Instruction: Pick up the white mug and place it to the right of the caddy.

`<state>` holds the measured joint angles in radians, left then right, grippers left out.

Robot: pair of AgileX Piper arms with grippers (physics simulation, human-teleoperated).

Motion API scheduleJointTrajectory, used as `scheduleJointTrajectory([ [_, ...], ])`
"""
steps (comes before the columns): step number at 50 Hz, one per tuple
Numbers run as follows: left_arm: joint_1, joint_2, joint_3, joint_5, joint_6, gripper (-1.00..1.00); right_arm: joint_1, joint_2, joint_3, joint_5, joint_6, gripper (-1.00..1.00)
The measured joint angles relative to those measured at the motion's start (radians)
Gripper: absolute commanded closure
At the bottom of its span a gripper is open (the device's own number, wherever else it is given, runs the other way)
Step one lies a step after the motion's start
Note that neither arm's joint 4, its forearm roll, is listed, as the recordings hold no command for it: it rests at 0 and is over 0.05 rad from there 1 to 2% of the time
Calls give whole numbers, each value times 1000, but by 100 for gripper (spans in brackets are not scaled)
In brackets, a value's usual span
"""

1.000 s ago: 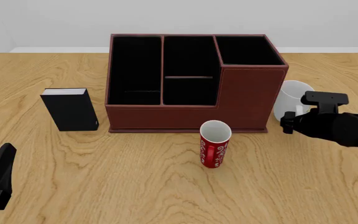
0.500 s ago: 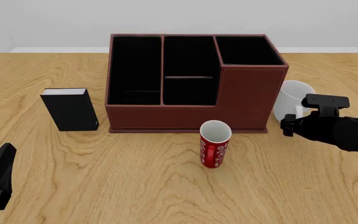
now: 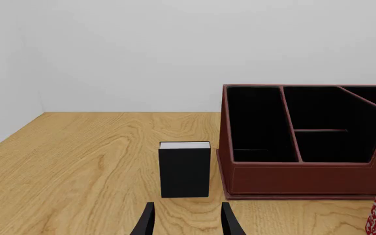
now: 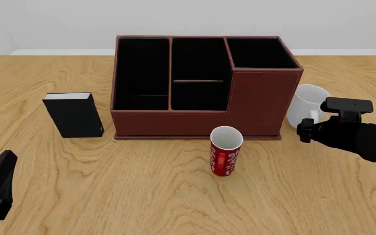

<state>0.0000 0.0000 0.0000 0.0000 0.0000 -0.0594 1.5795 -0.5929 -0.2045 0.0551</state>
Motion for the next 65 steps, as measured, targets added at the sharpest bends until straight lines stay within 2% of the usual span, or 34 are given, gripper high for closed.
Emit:
scheduleJointTrajectory([
  [65,0,0,0,0,0,-100,23,-226,70,81,19,-100],
])
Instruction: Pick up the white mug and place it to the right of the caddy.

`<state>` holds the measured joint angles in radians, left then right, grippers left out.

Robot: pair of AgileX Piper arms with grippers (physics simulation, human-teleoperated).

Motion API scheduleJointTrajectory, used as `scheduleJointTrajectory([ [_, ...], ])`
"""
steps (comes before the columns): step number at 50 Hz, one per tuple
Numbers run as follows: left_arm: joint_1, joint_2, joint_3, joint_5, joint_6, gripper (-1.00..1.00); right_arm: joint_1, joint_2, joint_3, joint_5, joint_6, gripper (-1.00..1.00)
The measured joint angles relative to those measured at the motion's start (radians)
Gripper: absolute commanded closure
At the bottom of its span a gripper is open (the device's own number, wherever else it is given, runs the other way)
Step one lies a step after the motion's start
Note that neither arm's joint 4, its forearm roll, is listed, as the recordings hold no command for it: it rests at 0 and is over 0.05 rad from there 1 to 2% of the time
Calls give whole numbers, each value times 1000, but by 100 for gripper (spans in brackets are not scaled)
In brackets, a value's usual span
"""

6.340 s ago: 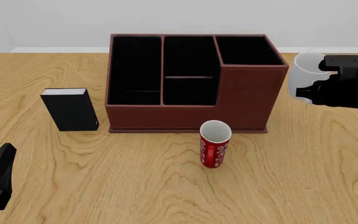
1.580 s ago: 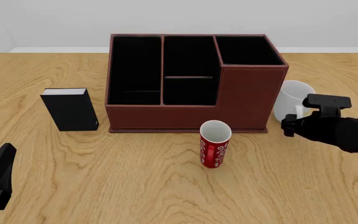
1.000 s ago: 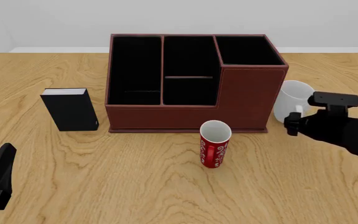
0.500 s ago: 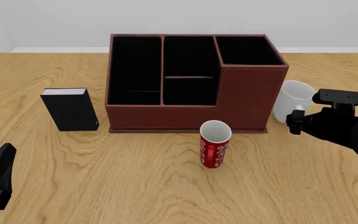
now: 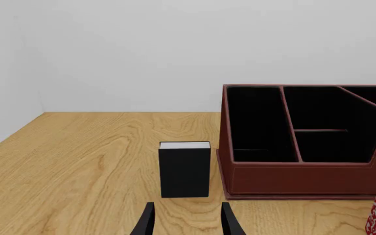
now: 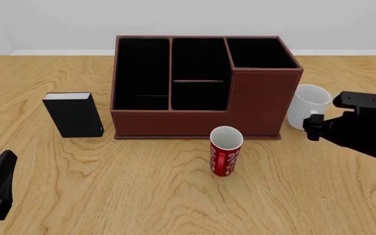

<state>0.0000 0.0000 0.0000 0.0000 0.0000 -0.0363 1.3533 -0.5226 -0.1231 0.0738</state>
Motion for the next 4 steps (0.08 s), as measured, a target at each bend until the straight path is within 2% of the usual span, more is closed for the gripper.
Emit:
scheduleJointTrajectory([
  [4,0,0,0,0,0,-100,1,-24,2,14,-1,-100],
])
